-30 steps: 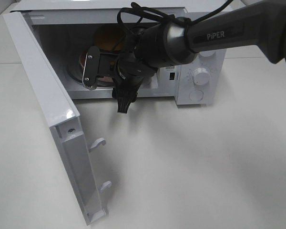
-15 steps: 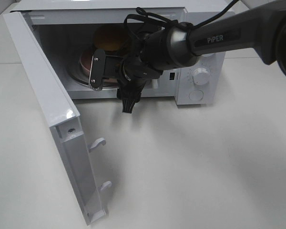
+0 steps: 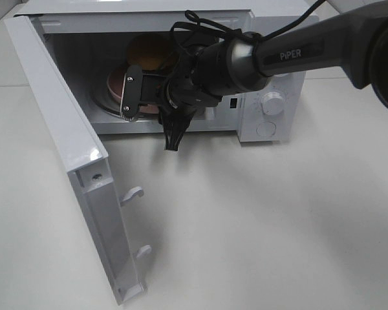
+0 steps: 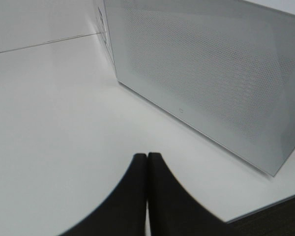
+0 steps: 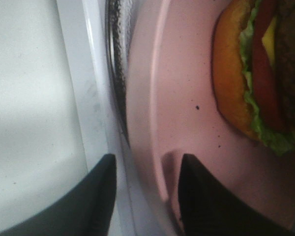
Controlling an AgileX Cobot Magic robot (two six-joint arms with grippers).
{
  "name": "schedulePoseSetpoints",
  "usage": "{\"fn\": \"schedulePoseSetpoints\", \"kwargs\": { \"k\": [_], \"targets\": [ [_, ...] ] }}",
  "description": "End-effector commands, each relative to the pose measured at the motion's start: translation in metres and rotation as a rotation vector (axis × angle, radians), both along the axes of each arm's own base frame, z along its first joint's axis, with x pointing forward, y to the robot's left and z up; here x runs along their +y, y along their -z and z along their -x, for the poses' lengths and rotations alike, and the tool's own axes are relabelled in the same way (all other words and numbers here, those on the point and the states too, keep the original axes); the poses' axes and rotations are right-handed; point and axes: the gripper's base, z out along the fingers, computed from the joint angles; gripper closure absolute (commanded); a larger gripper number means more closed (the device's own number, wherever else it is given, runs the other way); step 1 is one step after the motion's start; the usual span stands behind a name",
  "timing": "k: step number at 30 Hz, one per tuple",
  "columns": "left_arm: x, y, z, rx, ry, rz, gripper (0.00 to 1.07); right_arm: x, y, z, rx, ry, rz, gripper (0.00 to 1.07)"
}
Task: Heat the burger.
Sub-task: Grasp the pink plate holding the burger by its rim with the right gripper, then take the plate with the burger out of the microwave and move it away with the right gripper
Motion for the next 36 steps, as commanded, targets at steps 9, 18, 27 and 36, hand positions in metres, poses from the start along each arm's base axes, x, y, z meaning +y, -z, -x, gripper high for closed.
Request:
{"fn": "schedulePoseSetpoints", "kwargs": {
  "k": [9,18,27,36],
  "targets": [
    [0.0,0.0,0.003,-0.021,0.001,0.018,1.07,-0.009,0.009,0.001,0.048,0.079,0.031,1.07],
    [0.0,0.0,0.003,-0.021,0.0,0.017,1.07,-0.008,-0.012,0.002,0.023,0.064,0.008,1.07],
    [0.0,0.0,0.003,-0.021,0.0,0.018,1.07,0.001,-0.033,0.017,0.035,-0.061,0.077,1.07],
    [0.0,0.0,0.003,-0.021,0.001,0.017,1.07,0.002,-0.039,0.028,0.091,-0.11,0.161,1.07]
  ]
}}
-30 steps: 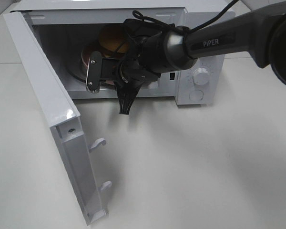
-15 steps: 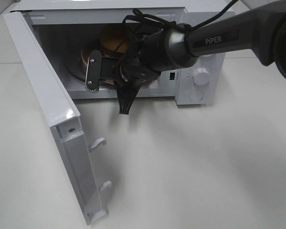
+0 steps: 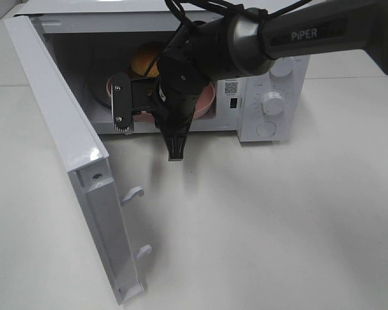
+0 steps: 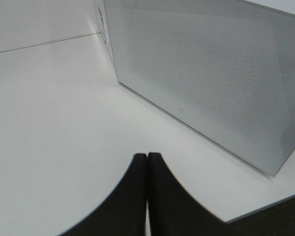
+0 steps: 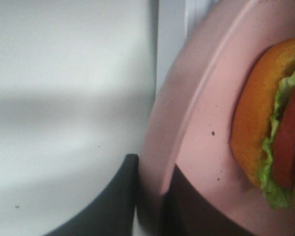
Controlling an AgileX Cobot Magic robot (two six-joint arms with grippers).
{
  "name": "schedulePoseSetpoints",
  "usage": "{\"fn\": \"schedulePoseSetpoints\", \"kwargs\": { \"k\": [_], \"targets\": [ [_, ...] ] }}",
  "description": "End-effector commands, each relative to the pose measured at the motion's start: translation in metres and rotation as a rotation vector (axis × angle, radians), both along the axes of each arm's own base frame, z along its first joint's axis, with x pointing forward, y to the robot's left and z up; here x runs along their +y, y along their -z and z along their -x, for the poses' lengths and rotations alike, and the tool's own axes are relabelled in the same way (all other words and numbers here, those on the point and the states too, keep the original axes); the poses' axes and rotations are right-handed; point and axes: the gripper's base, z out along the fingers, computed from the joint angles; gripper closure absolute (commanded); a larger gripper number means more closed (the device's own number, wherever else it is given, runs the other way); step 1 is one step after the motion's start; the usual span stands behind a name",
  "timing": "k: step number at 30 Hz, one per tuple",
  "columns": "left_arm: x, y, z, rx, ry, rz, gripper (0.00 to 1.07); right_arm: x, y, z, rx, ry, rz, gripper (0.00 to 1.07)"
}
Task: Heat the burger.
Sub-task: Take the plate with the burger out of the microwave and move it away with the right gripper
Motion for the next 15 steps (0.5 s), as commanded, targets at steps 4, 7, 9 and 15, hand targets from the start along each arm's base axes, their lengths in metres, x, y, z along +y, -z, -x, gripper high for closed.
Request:
{"fn": "schedulePoseSetpoints", "kwargs": {
  "k": [4,7,9,15],
  "targets": [
    [0.0,0.0,0.003,-0.021,0.001,0.017,1.07,-0.003,-0.023,0.003,-0.02,0.005,-0.005,1.07],
    [0.0,0.0,0.003,-0.021,0.001,0.017,1.07,-0.004,-0.033,0.004,-0.033,0.004,-0.011,1.07],
    [0.0,0.0,0.003,-0.021,0.001,0.017,1.07,-0.005,-0.038,0.006,-0.037,0.0,-0.013,1.07],
    [0.0,0.0,0.003,-0.021,0.001,0.017,1.07,-0.009,-0.049,0.013,-0.048,-0.021,-0.037,1.07]
  ]
}}
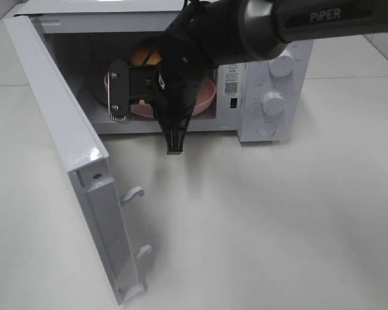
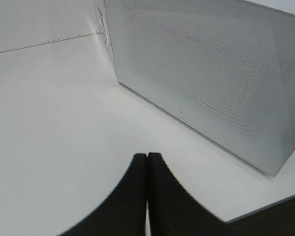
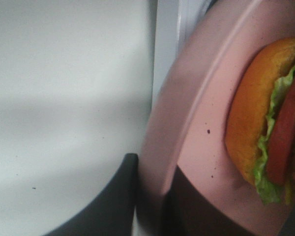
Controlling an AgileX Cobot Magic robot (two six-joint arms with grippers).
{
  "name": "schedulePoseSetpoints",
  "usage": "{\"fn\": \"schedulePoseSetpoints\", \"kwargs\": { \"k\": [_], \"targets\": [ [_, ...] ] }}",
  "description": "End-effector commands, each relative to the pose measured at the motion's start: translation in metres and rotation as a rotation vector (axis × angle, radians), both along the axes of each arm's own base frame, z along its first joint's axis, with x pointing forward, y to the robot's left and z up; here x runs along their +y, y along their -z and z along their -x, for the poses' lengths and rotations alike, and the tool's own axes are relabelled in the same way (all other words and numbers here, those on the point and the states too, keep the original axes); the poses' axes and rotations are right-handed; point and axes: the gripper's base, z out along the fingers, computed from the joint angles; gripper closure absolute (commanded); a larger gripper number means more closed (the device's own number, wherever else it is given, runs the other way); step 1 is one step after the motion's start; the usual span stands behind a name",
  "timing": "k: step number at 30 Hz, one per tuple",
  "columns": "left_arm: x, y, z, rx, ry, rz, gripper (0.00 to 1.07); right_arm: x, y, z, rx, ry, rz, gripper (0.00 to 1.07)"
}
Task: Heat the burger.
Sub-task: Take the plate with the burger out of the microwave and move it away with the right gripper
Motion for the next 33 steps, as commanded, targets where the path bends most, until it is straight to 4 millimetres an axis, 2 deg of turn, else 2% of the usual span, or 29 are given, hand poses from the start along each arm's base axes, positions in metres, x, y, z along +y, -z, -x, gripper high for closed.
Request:
{"fn": "schedulePoseSetpoints", "kwargs": {
  "k": [1,20,31,33],
  "targets": [
    [0.0,0.0,0.003,-0.021,0.001,0.017,1.07,-0.008,-0.02,0.005,-0.051,-0.038,-0.008,1.07],
    [0.0,0.0,0.003,-0.021,0.001,0.017,1.07,-0.064,-0.025,0.074,-0.079,-0.218,0.045,1.07],
    [0.0,0.0,0.003,-0.021,0.001,0.017,1.07,-0.09,-0.023,0.104,-0.059,-0.232,0.057,1.07],
    [0.0,0.0,0.003,-0.021,0.001,0.017,1.07,-0.099,-0.021,0.115,-0.05,-0.235,0.06,1.07]
  ]
}}
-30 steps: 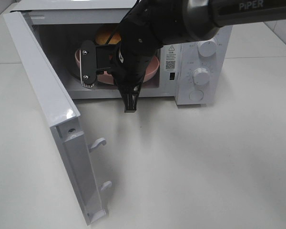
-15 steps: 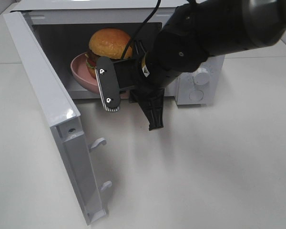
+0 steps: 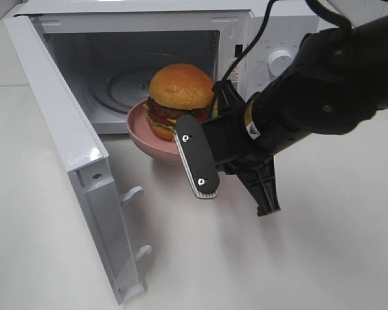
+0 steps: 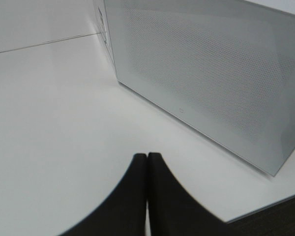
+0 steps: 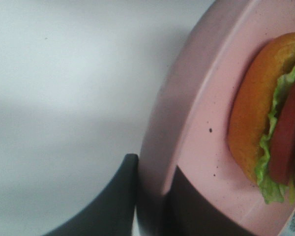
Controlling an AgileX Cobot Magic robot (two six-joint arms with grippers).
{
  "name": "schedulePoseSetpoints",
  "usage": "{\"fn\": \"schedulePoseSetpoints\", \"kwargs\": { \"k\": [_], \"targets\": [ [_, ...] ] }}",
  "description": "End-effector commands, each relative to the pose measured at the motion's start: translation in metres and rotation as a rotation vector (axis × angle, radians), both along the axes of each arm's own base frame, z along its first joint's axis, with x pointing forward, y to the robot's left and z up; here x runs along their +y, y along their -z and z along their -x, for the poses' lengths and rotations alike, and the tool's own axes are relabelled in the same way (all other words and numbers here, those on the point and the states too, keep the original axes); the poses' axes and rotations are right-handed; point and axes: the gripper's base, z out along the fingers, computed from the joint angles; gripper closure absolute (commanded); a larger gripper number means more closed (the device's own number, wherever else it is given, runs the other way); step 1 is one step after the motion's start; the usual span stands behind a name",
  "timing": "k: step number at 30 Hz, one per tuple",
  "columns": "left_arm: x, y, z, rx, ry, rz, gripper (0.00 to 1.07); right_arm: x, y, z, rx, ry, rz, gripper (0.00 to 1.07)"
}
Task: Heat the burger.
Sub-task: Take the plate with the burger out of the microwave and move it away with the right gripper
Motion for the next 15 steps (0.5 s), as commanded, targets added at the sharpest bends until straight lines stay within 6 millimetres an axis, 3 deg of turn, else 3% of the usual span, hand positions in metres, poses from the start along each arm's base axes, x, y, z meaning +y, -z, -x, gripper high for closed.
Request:
{"fn": "schedulePoseSetpoints", "kwargs": {
  "k": [1,15],
  "targets": [
    [0.0,0.0,0.003,-0.021,0.001,0.017,1.07,-0.007,-0.01,0.004,-0.041,-0.001,-0.043,1.07],
    [0.0,0.0,0.003,-0.021,0.001,0.017,1.07,-0.061,-0.016,0.059,-0.029,0.023,0.005,1.07]
  ]
}}
